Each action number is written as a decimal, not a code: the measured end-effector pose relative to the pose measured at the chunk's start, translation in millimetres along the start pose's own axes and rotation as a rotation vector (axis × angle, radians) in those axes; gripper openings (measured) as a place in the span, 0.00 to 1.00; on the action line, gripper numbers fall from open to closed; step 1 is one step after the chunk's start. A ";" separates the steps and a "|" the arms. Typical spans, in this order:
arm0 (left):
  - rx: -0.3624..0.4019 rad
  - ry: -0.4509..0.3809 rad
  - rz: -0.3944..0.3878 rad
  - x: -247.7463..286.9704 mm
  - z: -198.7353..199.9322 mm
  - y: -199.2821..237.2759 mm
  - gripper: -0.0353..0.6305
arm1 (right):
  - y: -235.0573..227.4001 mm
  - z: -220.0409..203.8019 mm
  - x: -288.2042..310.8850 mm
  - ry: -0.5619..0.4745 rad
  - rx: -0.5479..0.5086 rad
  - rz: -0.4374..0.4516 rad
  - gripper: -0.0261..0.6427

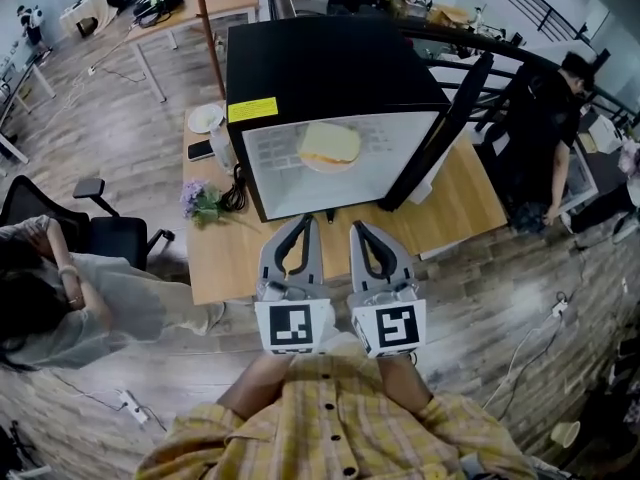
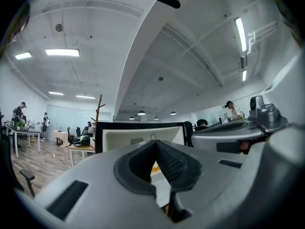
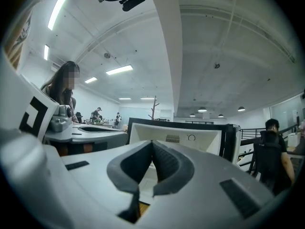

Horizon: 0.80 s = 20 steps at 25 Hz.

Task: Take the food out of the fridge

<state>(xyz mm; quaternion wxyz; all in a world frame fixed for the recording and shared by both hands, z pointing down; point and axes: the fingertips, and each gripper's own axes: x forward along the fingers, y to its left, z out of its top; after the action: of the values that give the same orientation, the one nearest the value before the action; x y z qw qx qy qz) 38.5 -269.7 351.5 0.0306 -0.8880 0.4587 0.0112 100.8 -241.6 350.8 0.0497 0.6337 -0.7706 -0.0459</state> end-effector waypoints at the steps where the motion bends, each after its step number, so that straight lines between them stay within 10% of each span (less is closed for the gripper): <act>1: -0.001 0.005 0.002 5.7 -1.8 0.4 0.06 | -3.6 -2.1 3.8 0.001 0.001 0.001 0.05; 20: -0.058 0.146 0.034 93.3 -64.7 17.7 0.07 | -50.3 -36.5 42.6 0.036 0.052 0.028 0.05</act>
<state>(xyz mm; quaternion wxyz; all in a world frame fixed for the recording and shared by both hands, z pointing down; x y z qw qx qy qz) 77.5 -360.1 410.9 -0.0290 -0.8790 0.4742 -0.0400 146.4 -293.4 381.0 0.0480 0.6246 -0.7794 -0.0137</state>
